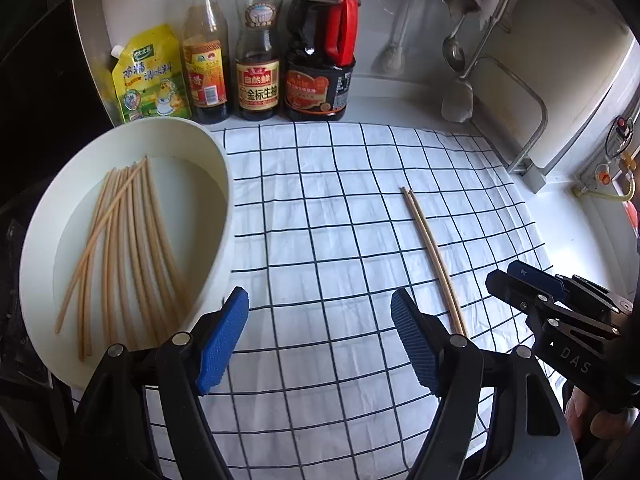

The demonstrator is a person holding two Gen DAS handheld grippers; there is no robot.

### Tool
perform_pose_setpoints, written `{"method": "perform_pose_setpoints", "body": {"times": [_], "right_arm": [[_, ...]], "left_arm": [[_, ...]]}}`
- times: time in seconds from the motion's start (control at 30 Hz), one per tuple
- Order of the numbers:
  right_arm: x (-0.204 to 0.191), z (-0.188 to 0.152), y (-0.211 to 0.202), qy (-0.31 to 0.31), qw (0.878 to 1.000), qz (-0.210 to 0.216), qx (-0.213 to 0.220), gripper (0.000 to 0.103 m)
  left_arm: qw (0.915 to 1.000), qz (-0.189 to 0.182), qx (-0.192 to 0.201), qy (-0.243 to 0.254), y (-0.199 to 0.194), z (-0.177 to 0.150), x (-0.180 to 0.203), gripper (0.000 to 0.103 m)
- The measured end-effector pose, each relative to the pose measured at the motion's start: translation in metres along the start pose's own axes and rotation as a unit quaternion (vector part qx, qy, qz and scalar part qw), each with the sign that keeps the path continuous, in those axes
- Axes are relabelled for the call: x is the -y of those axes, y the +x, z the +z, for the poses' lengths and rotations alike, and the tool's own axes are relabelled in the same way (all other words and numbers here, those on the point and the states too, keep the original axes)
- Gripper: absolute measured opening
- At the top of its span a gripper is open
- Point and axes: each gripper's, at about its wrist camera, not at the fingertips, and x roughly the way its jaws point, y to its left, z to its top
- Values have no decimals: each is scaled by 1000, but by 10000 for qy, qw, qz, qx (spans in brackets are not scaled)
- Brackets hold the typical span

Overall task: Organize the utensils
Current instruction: 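Move both open tools back over the last two chopsticks on the cloth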

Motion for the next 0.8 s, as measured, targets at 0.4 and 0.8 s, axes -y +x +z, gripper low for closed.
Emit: {"method": "perform_pose_setpoints", "body": {"times": [0.4,0.8], "right_arm": [[35,-20,30,-56,9998,-59,-189,41],[47,-33,56,-112,9991,-214,-340,41]], "left_arm": [[9993,218,-317,-26,32,-14,23,75],[9987,162,-475,-106,55,-25,45,77]]}}
